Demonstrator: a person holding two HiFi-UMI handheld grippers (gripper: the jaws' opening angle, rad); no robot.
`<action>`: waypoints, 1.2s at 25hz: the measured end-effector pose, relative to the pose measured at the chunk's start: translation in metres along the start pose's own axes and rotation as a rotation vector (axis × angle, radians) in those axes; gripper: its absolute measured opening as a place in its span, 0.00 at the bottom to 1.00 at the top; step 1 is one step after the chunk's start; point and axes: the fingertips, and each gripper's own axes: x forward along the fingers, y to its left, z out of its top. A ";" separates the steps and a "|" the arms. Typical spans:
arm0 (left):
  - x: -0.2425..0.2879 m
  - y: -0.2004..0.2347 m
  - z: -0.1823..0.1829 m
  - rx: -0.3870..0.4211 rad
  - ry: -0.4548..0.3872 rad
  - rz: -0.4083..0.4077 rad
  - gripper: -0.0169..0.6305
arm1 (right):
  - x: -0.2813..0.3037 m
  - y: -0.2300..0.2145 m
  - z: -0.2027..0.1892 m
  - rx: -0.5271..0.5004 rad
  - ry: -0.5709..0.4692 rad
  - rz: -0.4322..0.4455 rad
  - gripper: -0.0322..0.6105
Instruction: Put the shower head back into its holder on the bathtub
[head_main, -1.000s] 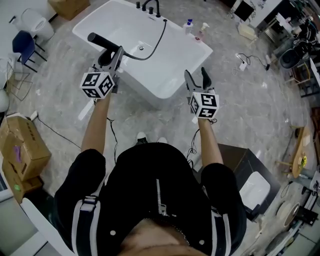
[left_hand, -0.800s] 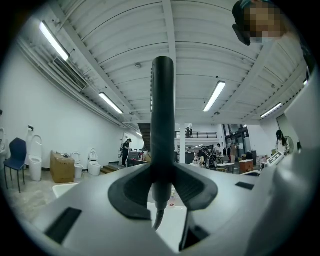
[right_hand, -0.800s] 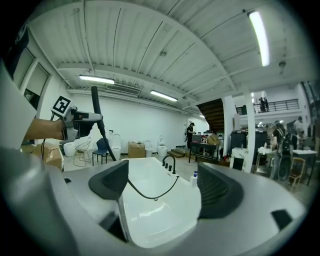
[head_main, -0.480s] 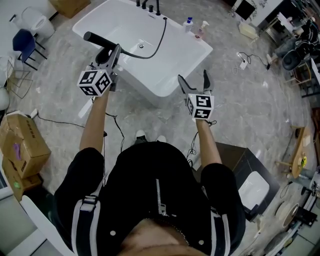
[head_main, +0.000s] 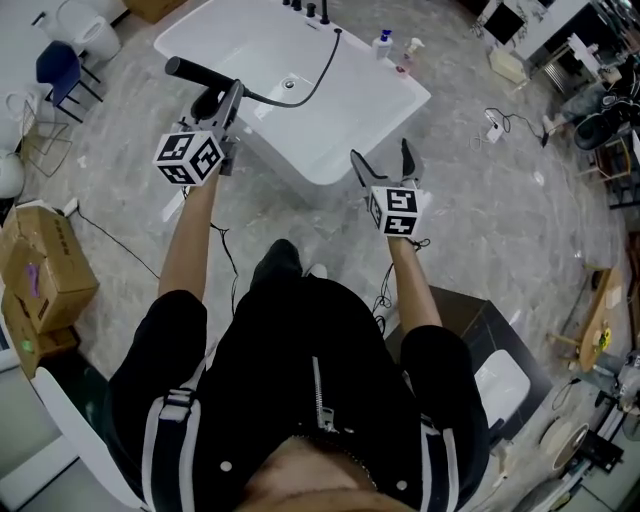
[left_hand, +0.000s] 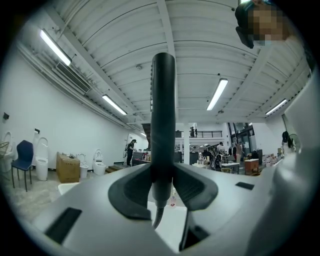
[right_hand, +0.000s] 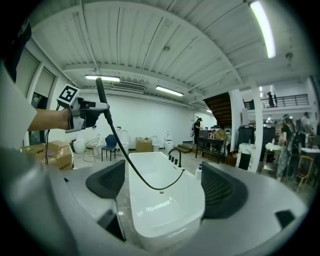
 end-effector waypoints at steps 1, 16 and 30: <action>0.000 -0.001 0.000 0.001 0.001 0.003 0.25 | 0.001 0.000 -0.001 0.002 0.001 0.005 0.79; 0.050 0.016 -0.008 -0.002 -0.001 -0.005 0.25 | 0.064 -0.006 -0.003 -0.005 0.016 0.061 0.79; 0.144 0.075 -0.015 -0.043 0.038 -0.045 0.25 | 0.213 0.003 -0.007 -0.026 0.109 0.184 0.79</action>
